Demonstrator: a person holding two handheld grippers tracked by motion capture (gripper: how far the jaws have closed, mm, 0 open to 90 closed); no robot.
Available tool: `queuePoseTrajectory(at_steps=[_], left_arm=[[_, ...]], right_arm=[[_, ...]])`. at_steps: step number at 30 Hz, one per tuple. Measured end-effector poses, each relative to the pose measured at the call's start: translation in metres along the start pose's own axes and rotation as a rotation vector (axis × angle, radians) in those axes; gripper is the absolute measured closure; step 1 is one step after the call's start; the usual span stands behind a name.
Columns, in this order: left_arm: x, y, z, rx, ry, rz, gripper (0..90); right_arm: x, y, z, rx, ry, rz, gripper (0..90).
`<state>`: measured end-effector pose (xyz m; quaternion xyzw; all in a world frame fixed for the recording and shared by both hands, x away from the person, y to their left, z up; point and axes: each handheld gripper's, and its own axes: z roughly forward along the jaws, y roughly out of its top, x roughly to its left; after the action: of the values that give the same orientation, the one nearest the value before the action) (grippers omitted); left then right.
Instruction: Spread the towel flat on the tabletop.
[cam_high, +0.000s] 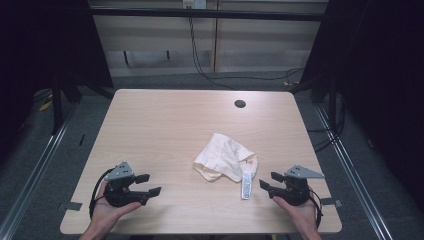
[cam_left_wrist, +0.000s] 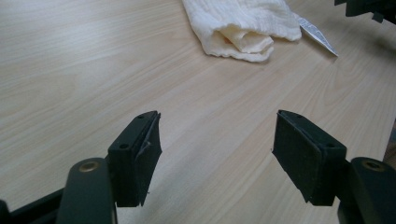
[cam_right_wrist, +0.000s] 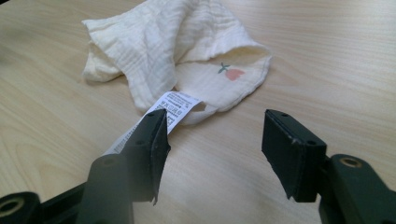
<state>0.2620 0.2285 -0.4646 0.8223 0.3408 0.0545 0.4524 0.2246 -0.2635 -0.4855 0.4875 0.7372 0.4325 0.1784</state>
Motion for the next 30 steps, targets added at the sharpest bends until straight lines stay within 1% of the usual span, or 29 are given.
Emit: queuePoseTrajectory(at_steps=[1,5,6,7,8,9,10,12,16,19,21,22,23,24,25,26,27,28,29,30], left_arm=[[0.000,0.000,0.000,0.002,-0.003,0.001,31.7],[0.001,0.001,0.002,0.003,-0.010,-0.006,31.4],[0.002,0.001,0.003,0.006,-0.013,-0.009,31.2],[0.002,0.001,0.003,0.006,-0.013,-0.009,31.2],[0.003,0.001,0.005,0.012,-0.019,-0.008,31.2],[0.003,0.001,0.005,0.012,-0.019,-0.008,31.2],[0.002,0.001,0.006,0.012,-0.016,-0.009,31.1],[0.002,0.001,0.006,0.013,-0.016,-0.007,31.0],[0.000,0.001,0.005,0.015,-0.014,0.003,31.0],[0.000,0.000,0.005,0.016,-0.015,0.005,30.9],[-0.001,0.000,0.004,0.019,-0.013,0.009,31.0],[-0.001,0.000,0.004,0.017,-0.014,0.009,31.0],[-0.001,0.000,0.004,0.017,-0.014,0.009,31.0],[-0.002,0.000,0.003,0.015,-0.012,0.011,31.1],[-0.002,-0.001,0.003,0.022,-0.013,0.014,31.1],[-0.002,-0.001,0.003,0.028,-0.003,0.012,31.3],[-0.002,-0.001,0.003,0.028,-0.003,0.012,31.3],[-0.003,-0.003,0.001,0.030,0.003,0.017,31.3],[-0.003,-0.003,0.001,0.030,0.003,0.017,31.3],[-0.003,-0.003,-0.001,0.022,-0.003,0.018,31.3]], right_arm=[[0.000,0.001,0.000,0.000,-0.004,0.013,39.4],[-0.001,0.000,0.001,0.011,0.006,0.010,40.3],[-0.001,-0.001,0.000,0.009,0.034,0.009,44.9],[-0.001,-0.001,0.000,0.009,0.034,0.009,44.9],[0.000,-0.001,-0.001,0.000,0.064,0.009,44.8],[0.000,-0.001,-0.001,0.000,0.064,0.009,44.8],[0.001,0.000,-0.002,0.001,0.088,0.011,44.3],[0.003,0.001,-0.003,0.006,0.086,0.001,44.7],[0.007,0.005,-0.003,0.027,0.098,0.000,44.5],[0.008,0.009,-0.004,0.020,0.101,-0.004,43.0],[0.010,0.017,-0.005,0.012,0.114,-0.017,40.9],[0.011,0.019,-0.004,0.016,0.134,-0.023,40.9],[0.011,0.019,-0.004,0.016,0.134,-0.023,40.9],[0.014,0.023,-0.003,0.019,0.141,-0.043,40.1],[0.015,0.025,-0.001,0.024,0.163,-0.064,40.1],[0.017,0.027,-0.001,0.028,0.178,-0.073,40.1],[0.017,0.027,-0.001,0.028,0.178,-0.073,40.1],[0.019,0.030,0.001,0.030,0.182,-0.093,38.8],[0.019,0.030,0.001,0.030,0.182,-0.093,38.8],[0.020,0.035,0.005,0.036,0.189,-0.097,38.9]])
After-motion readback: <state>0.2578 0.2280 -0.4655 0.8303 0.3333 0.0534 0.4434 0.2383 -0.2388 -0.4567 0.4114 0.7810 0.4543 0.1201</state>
